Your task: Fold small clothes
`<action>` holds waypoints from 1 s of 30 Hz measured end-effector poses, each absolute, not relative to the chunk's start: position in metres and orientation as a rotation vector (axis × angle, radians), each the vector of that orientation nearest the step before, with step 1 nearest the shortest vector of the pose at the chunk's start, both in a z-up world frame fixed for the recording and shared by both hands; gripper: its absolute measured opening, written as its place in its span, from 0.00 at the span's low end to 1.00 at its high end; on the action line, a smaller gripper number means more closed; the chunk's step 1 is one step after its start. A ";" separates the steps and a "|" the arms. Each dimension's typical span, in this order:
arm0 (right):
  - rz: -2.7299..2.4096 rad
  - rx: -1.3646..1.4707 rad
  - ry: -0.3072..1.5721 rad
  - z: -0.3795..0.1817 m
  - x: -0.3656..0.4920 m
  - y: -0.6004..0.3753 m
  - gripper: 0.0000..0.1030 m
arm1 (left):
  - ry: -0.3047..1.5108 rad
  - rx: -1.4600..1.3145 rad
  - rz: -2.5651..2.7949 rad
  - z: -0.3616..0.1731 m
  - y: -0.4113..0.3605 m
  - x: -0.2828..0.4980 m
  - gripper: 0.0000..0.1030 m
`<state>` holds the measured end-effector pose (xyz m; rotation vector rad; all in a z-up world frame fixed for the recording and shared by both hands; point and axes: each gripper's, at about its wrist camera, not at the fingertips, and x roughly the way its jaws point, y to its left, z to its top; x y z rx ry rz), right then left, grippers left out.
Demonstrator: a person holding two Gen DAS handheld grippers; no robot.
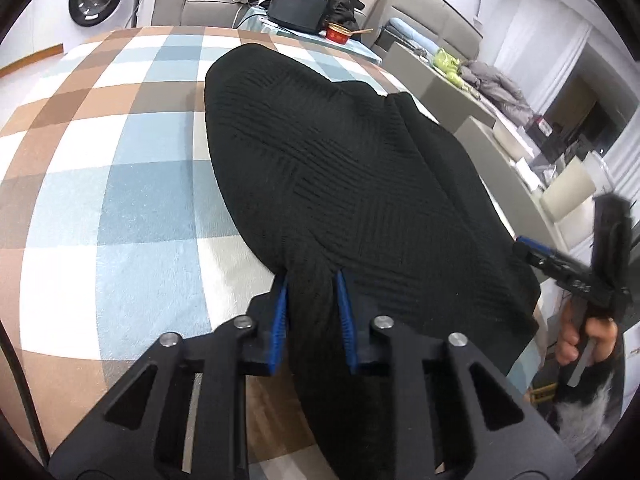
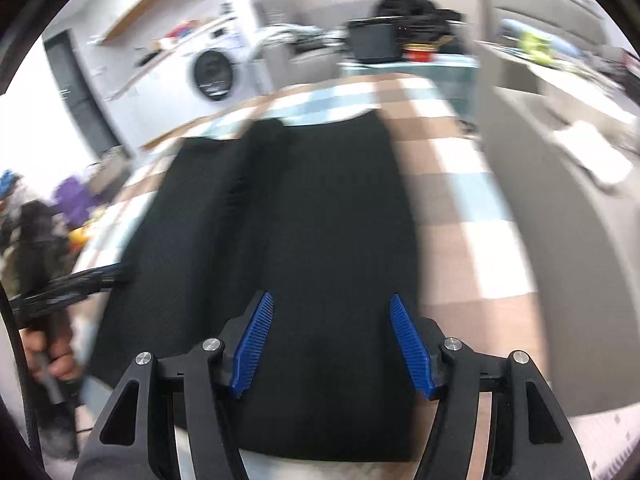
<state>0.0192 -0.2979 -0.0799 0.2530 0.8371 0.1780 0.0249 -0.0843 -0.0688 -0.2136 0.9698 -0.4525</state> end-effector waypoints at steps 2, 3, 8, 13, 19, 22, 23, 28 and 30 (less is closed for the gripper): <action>0.140 0.263 0.867 -0.088 0.022 -0.306 0.61 | 0.952 -0.214 -0.445 -0.068 -0.083 0.025 0.14; 0.134 0.261 0.876 -0.092 0.022 -0.307 0.61 | 0.944 -0.212 -0.443 -0.068 -0.082 0.024 0.12; 0.154 0.205 0.861 -0.097 0.022 -0.289 0.57 | 0.928 -0.205 -0.440 -0.066 -0.071 0.020 0.09; 0.185 0.163 0.863 -0.095 0.026 -0.262 0.56 | 0.906 -0.214 -0.406 -0.061 -0.047 0.012 0.08; 0.296 0.089 0.881 -0.091 0.022 -0.224 0.56 | 0.888 -0.233 -0.346 -0.056 -0.008 -0.002 0.09; 0.280 0.093 0.860 -0.079 0.019 -0.226 0.56 | 0.890 -0.237 -0.322 -0.053 0.005 -0.005 0.10; 0.280 0.096 0.841 -0.073 0.017 -0.227 0.56 | 0.875 -0.232 -0.313 -0.050 0.009 -0.007 0.12; 0.375 0.166 0.802 -0.048 0.025 -0.211 0.56 | 0.817 -0.200 -0.277 -0.037 0.013 -0.009 0.68; 0.411 0.174 0.804 -0.046 0.043 -0.198 0.58 | 0.827 -0.168 -0.287 -0.033 0.007 -0.008 0.70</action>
